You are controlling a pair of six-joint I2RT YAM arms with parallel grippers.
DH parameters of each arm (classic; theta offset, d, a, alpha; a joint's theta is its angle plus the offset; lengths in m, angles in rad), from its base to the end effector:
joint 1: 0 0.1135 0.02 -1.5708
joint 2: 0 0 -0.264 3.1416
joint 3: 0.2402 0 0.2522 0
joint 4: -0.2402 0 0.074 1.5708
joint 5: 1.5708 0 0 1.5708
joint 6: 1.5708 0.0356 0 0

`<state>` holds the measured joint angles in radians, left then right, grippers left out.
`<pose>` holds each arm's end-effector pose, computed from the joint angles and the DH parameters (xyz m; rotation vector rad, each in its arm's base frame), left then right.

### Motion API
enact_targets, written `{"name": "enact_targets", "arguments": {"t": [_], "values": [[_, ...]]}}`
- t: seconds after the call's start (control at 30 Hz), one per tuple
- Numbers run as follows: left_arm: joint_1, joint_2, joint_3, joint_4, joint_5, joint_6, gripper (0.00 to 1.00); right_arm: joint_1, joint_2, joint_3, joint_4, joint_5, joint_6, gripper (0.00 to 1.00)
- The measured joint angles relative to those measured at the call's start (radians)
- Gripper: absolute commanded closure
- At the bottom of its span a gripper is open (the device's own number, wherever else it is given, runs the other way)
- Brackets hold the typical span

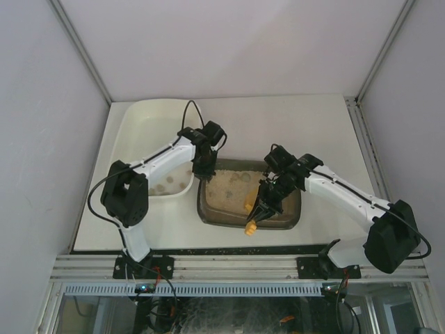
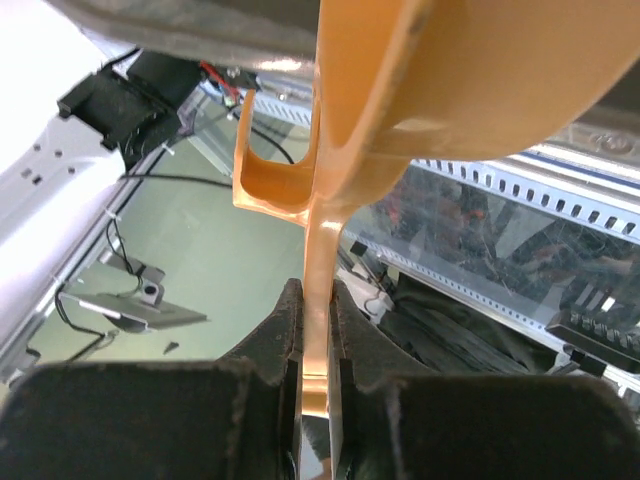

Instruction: Clean the litter box

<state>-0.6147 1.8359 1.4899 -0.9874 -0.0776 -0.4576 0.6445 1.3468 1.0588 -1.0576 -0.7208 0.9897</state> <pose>0.3004 -0.2087 0.2352 0.2140 2.8892 -0.0798 0.1744 0.1604 0.2607 -0.3403 -2.6026 -0.8925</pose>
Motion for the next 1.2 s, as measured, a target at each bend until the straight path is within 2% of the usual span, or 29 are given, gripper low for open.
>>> {"name": "enact_targets", "arguments": {"t": [0.3,0.6,0.83,1.2], "values": [[-0.004,-0.063,-0.091,0.08,0.002,-0.011,1.0,0.002,0.042,-0.076,0.127,0.081,0.112,1.0],[-0.005,-0.087,-0.12,0.089,0.002,-0.026,1.0,-0.004,0.117,-0.118,0.341,0.092,0.179,1.0],[-0.005,-0.102,-0.136,0.095,0.002,-0.031,1.0,-0.004,0.153,-0.134,0.442,0.114,0.197,1.0],[-0.01,-0.113,-0.153,0.108,0.0,-0.029,1.0,0.007,0.208,-0.2,0.732,0.034,0.231,1.0]]}}
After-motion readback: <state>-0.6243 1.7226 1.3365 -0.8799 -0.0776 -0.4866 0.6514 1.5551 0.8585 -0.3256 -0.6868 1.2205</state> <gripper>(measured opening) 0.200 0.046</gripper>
